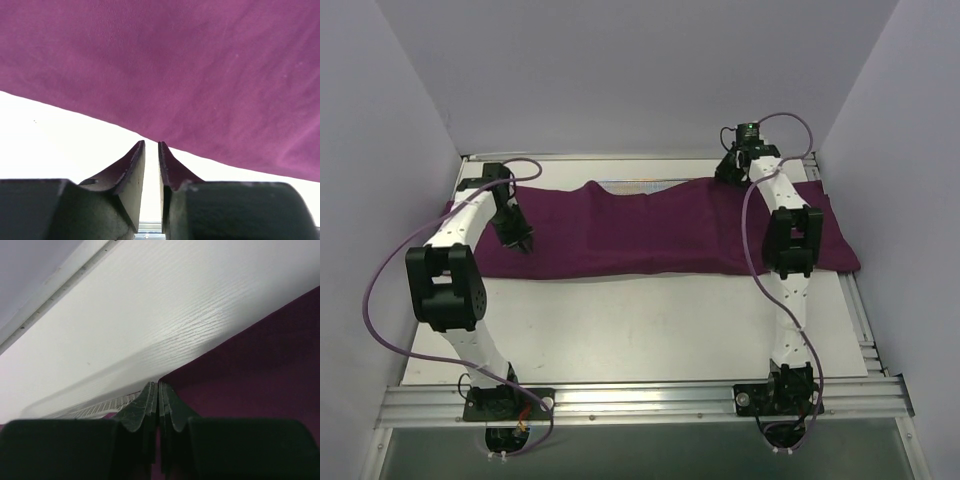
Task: Open and lay out the surgical kit
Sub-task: Open the surgical kit at the center of the board.
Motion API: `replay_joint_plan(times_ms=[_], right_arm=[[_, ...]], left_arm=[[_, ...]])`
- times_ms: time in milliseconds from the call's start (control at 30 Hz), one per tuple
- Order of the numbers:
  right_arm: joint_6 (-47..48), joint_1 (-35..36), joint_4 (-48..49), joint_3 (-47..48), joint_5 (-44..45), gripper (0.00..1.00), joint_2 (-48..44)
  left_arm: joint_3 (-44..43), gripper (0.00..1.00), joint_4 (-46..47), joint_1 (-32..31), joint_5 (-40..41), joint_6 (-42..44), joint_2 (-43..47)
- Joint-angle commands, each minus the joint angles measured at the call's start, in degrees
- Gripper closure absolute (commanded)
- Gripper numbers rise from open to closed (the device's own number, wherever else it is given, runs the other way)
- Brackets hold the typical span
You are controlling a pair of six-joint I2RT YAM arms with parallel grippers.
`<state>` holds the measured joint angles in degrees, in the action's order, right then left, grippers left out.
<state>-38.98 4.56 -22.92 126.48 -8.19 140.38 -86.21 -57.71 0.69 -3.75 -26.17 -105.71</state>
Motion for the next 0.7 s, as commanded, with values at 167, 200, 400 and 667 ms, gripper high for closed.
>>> replay_joint_plan(times_ms=[167, 200, 400, 667], right_arm=[[3.1, 0.9, -3.1, -6.1, 0.5, 1.00, -15.5], [3.3, 1.1, -3.4, -8.7, 0.2, 1.00, -16.6], [5.9, 2.5, -3.5, -22.5, -3.2, 1.00, -28.2], [10.7, 3.3, -1.5, -47.3, -8.4, 1.00, -44.1]], left_arm=[[-4.9, 0.69, -1.9, -0.1, -0.1, 0.8, 4.0], [-5.3, 0.68, -1.9, -0.1, -0.7, 0.5, 3.8], [-6.8, 0.58, -0.6, -0.1, -6.1, -2.7, 2.8], [-4.8, 0.44, 5.2, -0.1, -16.0, -9.2, 0.1]])
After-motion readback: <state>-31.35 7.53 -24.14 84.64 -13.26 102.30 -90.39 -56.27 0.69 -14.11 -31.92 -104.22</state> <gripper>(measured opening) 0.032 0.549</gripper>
